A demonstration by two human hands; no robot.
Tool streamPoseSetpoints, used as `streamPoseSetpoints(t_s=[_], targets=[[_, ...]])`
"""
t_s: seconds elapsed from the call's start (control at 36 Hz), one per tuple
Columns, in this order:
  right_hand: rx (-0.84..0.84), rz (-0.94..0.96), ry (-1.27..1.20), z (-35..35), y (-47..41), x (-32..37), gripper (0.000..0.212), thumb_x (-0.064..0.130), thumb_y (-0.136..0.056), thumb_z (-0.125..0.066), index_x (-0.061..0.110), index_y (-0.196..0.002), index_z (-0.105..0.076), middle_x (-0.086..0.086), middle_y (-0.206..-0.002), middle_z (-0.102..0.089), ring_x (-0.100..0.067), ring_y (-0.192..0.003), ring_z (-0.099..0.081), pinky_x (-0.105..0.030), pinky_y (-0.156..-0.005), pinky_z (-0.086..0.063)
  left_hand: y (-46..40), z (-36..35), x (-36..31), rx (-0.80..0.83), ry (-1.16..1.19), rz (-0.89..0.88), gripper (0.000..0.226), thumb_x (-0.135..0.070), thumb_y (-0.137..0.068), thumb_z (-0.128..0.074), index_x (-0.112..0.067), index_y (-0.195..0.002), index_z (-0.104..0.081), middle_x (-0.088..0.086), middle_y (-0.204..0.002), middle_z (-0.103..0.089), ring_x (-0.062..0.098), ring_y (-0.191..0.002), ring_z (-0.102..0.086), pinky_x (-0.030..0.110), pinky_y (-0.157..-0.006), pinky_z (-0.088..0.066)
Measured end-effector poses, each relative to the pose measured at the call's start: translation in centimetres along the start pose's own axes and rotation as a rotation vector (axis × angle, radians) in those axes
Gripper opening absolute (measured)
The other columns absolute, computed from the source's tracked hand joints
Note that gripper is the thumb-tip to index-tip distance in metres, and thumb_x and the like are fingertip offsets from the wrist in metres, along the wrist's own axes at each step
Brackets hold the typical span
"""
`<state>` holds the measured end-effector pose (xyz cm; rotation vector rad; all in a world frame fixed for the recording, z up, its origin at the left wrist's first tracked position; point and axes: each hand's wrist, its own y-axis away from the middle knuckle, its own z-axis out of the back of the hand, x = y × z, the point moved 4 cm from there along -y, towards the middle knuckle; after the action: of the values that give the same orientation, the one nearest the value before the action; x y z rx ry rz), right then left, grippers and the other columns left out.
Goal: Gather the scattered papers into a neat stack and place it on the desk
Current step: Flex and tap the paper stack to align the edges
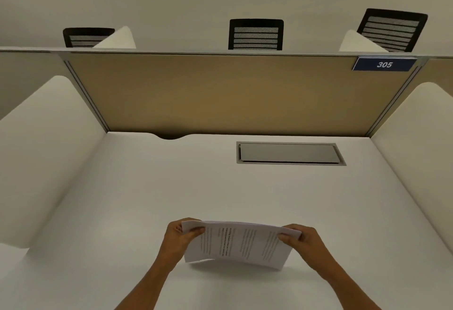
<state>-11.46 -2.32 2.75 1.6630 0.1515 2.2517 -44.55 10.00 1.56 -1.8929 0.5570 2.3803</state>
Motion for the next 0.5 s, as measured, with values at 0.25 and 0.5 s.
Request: streamPoseSetpoints(t_s=[0.25,0.5], targets=[[-0.022,-0.027,-0.094,-2.6,-0.3,-1.1,0.022,0.012,-0.093,-0.068,0.03,-0.098,-0.08,0.004,-0.1,-0.079,-0.008,-0.095,-0.072,-0.015,-0.077,-0.054,0.4,0.8,1.3,-0.006,0.009,0.018,0.024,0.001,-0.084,-0.074,-0.022,-0.081,-0.081,0.005,-0.085,-0.079,0.009,-0.075,-0.072,0.016,-0.061,-0.056],[-0.107,0.031,-0.119,-2.3,-0.5,-0.2,0.035,0.01,-0.096,-0.063,0.041,-0.097,-0.079,0.009,-0.095,-0.079,-0.002,-0.086,-0.072,-0.013,-0.072,-0.054,0.7,0.8,0.9,-0.018,-0.02,-0.016,0.029,-0.003,-0.085,-0.074,-0.031,-0.084,-0.081,0.0,-0.085,-0.081,0.013,-0.079,-0.075,0.019,-0.063,-0.059]])
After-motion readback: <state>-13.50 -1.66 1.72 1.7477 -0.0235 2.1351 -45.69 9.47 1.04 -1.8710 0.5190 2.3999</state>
